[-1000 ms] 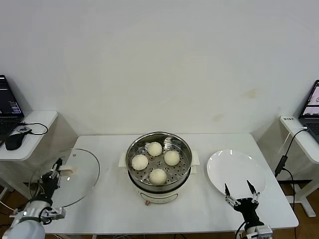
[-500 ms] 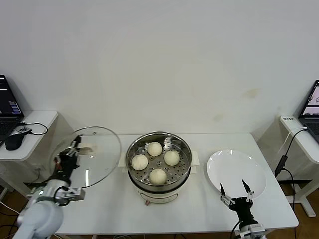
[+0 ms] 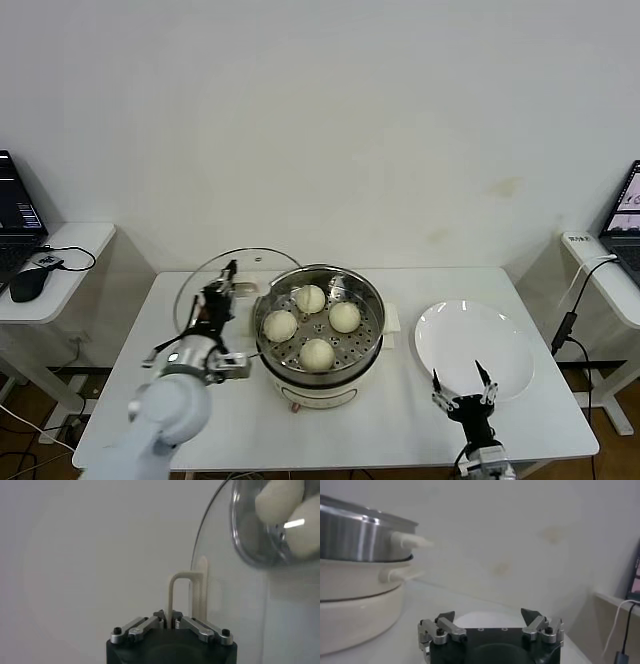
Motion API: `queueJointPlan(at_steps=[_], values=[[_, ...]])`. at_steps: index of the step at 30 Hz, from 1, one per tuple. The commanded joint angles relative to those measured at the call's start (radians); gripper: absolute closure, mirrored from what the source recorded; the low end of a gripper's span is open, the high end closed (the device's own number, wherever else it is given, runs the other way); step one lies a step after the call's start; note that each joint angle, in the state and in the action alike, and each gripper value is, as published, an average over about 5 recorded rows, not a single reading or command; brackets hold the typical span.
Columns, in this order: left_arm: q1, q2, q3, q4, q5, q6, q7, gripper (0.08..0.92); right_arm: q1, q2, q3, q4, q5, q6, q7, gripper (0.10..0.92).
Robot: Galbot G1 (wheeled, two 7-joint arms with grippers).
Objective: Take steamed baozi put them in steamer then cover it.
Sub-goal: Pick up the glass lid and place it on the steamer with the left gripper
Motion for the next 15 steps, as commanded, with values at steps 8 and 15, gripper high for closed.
queueJointPlan(at_steps=[8, 15], values=[[-0.125, -0.307, 0.220, 0.126, 0.290, 0.058, 0.122, 0.854, 0.025, 0.009, -0.009, -0.061, -0.087, 0.027, 0.028, 0.203], [-0.100, -0.356, 0.230, 0.149, 0.349, 0.044, 0.112, 0.854, 0.028, 0.007, -0.017, -0.068, -0.085, 0.029, 0.026, 0.203]])
